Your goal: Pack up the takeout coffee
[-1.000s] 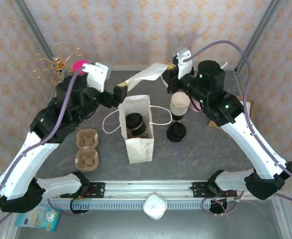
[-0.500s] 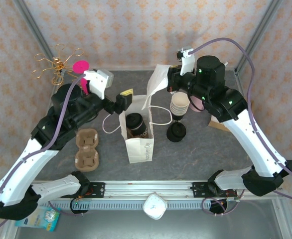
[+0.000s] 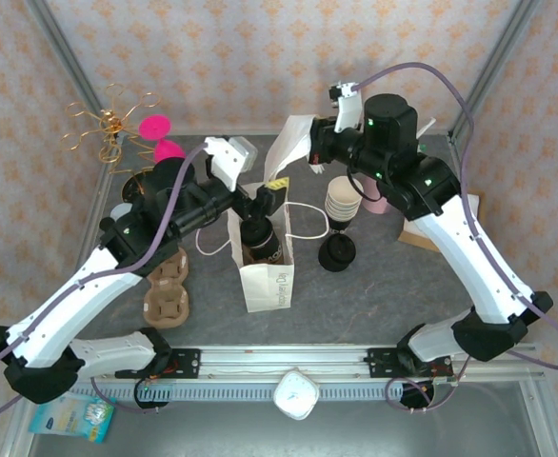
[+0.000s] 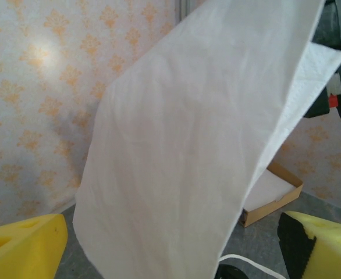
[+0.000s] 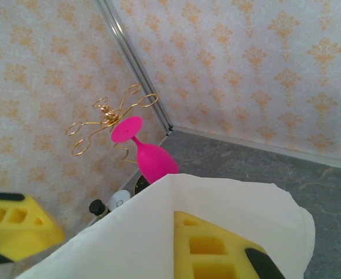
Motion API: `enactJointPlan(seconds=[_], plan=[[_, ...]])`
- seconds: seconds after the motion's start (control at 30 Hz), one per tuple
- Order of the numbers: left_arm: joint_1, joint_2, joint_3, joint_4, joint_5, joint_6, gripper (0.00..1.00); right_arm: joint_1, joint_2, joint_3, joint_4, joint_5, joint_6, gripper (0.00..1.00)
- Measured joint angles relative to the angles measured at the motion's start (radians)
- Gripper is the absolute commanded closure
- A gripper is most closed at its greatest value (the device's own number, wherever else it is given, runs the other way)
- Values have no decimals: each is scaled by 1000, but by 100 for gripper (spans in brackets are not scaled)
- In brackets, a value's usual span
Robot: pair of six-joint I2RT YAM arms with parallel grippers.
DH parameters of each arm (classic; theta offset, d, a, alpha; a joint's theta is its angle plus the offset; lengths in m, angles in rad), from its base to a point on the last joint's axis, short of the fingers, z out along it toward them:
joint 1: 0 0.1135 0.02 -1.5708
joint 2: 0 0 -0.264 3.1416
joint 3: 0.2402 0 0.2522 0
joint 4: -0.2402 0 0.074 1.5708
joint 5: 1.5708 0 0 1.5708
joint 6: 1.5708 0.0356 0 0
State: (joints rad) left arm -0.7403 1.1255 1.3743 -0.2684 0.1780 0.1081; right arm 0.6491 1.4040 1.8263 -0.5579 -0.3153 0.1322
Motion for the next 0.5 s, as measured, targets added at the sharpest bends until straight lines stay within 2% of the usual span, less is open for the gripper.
enactJointPlan(seconds=[0.07,0.23,0.43,0.47,0.5], plan=[[-10,24,0,10,-12,21,17,0,3,6,-12,0,11,100],[-20,81,0,51,-84,68,44,0,13,39,-64,1,37,100],[-23,110,2,90,-177,130,91,0,25,96,-158,12,62,100],[-24,110,2,103,-196,142,96,0,29,108,-177,16,68,100],[-24,109,2,117,-213,155,96,0,30,116,-192,19,76,100]])
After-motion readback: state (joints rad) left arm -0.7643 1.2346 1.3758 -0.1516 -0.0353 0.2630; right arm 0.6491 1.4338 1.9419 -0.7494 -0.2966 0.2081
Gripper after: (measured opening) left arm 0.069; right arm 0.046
